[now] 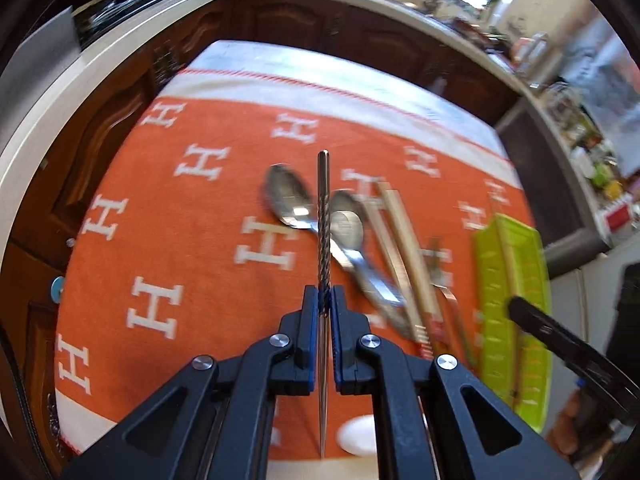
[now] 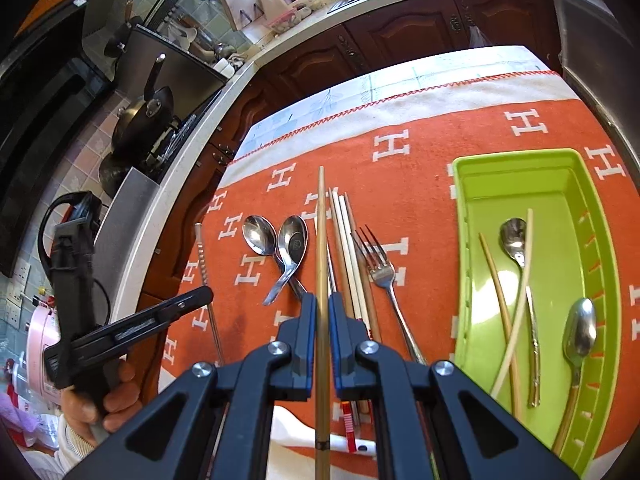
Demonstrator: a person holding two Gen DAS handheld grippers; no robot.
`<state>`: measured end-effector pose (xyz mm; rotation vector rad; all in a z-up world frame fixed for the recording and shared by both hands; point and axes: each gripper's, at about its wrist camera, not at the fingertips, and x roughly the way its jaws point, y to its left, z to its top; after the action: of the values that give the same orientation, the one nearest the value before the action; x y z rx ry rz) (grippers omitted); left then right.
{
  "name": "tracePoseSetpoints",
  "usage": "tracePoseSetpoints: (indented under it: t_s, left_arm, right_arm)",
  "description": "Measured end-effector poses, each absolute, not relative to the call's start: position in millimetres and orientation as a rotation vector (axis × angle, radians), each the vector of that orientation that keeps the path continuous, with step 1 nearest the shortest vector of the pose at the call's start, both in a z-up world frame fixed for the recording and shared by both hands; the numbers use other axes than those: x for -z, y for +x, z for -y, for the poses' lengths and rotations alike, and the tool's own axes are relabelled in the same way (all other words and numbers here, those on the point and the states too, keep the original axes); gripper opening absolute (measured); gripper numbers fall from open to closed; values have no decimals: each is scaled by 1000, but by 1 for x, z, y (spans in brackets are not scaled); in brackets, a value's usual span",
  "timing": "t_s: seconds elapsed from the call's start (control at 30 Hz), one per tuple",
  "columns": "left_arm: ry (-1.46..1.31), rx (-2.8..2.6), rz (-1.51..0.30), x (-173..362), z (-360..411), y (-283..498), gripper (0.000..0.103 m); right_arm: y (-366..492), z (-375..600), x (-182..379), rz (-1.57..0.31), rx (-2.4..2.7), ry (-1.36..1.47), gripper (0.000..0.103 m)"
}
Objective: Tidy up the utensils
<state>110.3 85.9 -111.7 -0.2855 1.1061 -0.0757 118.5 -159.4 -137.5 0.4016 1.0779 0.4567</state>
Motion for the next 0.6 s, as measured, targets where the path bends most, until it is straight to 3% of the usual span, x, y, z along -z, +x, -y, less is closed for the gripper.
tracePoseSetpoints:
  t_s: [0.33,0.6]
  left_arm:
    - [-181,301,-1002,51,-16,82,3]
    - [-162,532,-1036,30,45,78,3]
  right_arm:
    - [93,203,114,-1021,-408,464,6]
    - [77,251,105,-974,-304,496,6]
